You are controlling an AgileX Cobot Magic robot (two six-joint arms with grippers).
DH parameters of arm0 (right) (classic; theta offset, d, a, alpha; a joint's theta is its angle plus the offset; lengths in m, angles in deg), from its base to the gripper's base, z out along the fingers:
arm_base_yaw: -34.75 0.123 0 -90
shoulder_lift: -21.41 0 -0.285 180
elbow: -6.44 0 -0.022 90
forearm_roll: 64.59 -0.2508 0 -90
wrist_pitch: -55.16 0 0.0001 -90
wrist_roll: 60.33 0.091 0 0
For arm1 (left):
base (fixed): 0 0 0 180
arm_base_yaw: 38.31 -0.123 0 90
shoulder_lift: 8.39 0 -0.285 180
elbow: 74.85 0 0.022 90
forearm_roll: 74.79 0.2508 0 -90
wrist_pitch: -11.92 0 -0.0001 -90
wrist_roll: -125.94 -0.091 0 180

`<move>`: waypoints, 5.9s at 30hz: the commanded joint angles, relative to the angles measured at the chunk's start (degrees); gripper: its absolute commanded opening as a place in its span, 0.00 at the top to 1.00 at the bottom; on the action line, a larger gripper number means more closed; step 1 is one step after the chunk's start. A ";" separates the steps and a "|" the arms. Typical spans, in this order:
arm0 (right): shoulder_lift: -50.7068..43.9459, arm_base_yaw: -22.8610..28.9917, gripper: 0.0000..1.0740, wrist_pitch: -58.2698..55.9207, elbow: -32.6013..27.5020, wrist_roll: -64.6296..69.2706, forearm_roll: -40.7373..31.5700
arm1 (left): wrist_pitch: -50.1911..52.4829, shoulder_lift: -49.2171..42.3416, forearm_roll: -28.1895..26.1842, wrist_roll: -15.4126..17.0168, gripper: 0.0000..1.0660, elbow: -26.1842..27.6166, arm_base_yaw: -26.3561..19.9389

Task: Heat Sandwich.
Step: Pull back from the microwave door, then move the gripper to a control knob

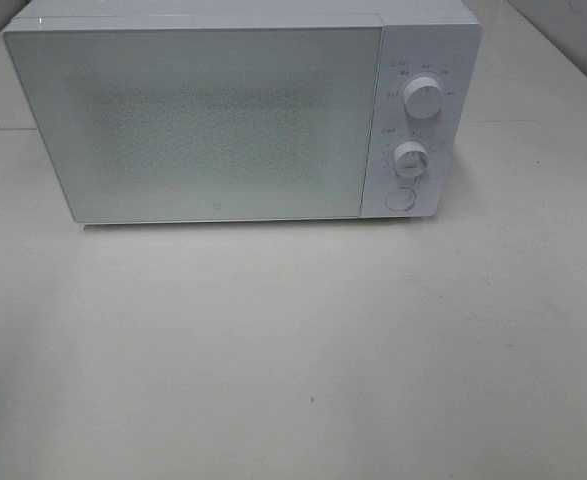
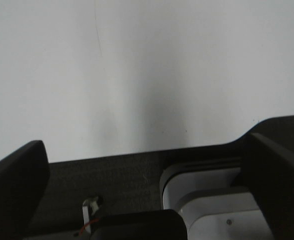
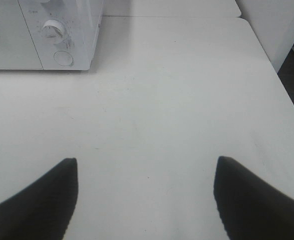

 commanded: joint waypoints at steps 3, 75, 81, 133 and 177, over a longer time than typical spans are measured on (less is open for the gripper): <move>-1.66 -0.29 0.32 0.46 -0.06 -0.40 0.17 | 0.69 -11.46 -0.23 0.11 0.07 -0.29 -0.23; -1.66 -0.29 0.32 0.52 -0.06 -1.26 0.06 | 0.86 -37.76 -3.09 -0.06 0.07 -0.40 -6.36; -1.66 -0.29 0.32 0.57 -0.06 -1.26 0.11 | 0.86 -37.76 -3.09 -0.06 0.07 -0.40 -6.36; 36.90 -0.29 0.29 35.87 2.64 -0.17 0.23 | 0.86 -37.76 -3.09 -0.06 0.08 -0.40 -6.36; 70.42 -0.11 0.29 82.39 -1.95 -2.18 -2.35 | 0.86 -37.76 -3.09 -0.06 0.08 -0.40 -6.36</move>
